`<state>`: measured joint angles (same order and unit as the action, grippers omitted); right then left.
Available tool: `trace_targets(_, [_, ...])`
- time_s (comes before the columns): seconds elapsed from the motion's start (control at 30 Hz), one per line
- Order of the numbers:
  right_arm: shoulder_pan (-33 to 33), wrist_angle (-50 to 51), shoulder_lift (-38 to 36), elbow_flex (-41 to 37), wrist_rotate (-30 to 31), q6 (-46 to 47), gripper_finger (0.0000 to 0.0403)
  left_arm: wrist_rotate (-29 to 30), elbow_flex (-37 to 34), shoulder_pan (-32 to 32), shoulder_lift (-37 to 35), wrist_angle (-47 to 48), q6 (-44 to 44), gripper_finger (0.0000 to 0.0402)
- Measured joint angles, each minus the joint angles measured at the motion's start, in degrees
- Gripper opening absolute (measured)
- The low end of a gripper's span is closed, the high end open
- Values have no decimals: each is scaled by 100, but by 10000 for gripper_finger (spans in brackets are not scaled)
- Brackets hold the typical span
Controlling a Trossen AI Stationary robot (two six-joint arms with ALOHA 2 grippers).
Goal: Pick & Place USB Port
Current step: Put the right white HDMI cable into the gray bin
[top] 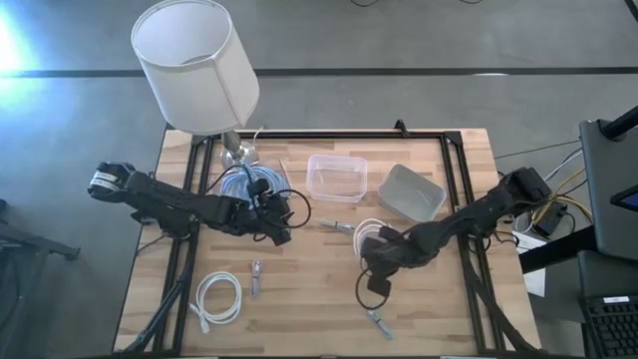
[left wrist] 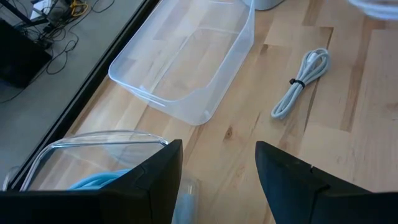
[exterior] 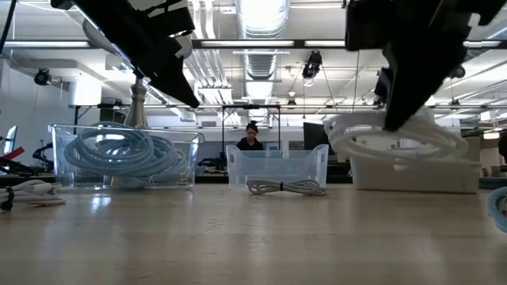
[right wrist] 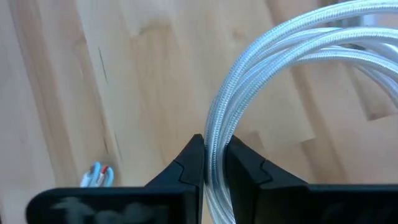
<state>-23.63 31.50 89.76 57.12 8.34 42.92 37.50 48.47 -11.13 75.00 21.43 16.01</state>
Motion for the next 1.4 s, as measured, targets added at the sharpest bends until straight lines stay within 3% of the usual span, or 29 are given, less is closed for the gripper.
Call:
trace_targets(0.13, [3,351,-313,2,197,-5,38,1,0,-1,0,0,0,206])
trace_targets(0.23, [2,906,-623,2,693,104,38,2,2,-1,0,0,0,206])
trace_targets(0.53, [28,2374,-1521,-4,3195,399,38,2,2,1,-2,-2,0,206])
trace_targets(0.67, [256,2694,-1671,-100,3894,957,38,4,2,1,-2,-24,0,206])
trace_targets(0.93, [982,2680,-1392,-760,3964,1869,38,4,2,1,-2,-44,0,206])
trace_targets(1.1, [1111,2648,-1105,-1001,3924,2715,40,4,2,1,-2,-44,0,206])
trace_targets(1.4, [1134,2592,-309,-1043,3964,2581,48,4,2,5,-2,-46,0,206])
